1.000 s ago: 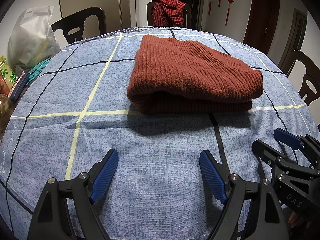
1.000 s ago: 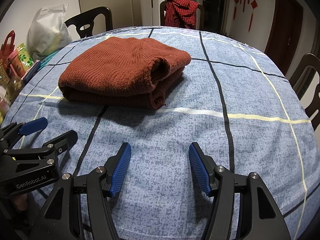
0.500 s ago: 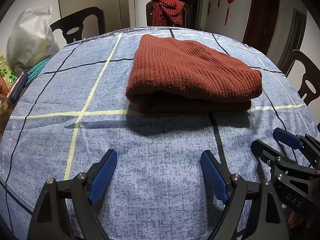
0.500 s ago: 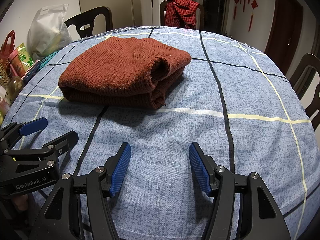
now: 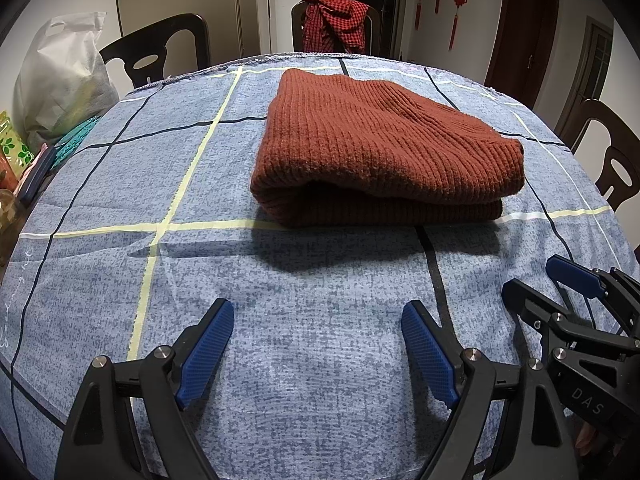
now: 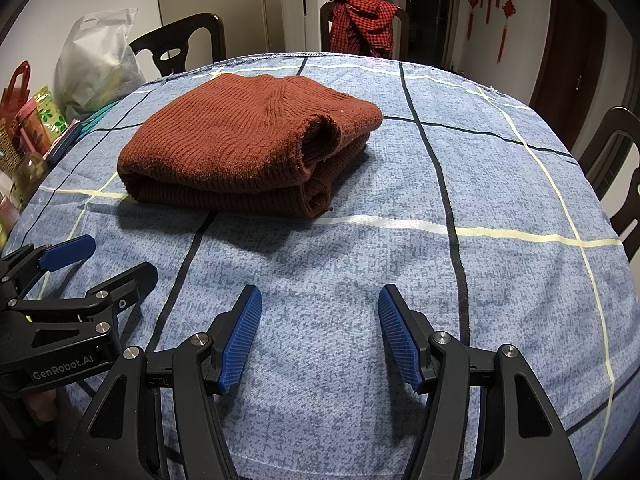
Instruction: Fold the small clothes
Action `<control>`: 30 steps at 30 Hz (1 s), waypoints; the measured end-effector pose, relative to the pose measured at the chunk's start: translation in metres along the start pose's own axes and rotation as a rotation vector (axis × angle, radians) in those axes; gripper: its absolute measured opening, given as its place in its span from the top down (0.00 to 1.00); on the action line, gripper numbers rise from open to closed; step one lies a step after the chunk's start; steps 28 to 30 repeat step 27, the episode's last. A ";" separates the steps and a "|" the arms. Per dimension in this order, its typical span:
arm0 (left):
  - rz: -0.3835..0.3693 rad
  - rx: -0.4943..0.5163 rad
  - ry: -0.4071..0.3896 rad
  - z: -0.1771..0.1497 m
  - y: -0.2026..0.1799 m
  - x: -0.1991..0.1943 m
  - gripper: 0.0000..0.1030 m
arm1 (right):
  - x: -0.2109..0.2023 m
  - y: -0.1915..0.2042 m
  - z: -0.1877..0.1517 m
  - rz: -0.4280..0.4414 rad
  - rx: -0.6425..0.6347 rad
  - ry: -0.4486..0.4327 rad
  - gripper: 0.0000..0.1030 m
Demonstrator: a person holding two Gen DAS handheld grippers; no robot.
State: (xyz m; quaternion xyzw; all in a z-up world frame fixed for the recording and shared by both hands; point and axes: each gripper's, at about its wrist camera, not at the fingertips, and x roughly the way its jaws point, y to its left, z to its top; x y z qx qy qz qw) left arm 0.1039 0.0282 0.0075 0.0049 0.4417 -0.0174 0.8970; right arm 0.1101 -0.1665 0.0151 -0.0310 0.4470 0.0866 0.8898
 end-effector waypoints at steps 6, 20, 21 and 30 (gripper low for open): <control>0.000 0.000 0.000 0.000 0.000 0.000 0.15 | 0.000 0.000 0.000 0.000 0.000 0.000 0.40; 0.000 0.000 0.000 0.000 0.000 0.000 0.14 | 0.000 0.000 0.000 0.001 0.000 0.000 0.40; 0.000 -0.001 0.000 0.000 0.000 0.000 0.14 | 0.000 0.000 0.000 0.001 0.001 0.000 0.40; -0.008 0.009 0.003 0.000 -0.004 0.001 0.11 | 0.000 0.000 0.000 0.001 0.001 0.000 0.40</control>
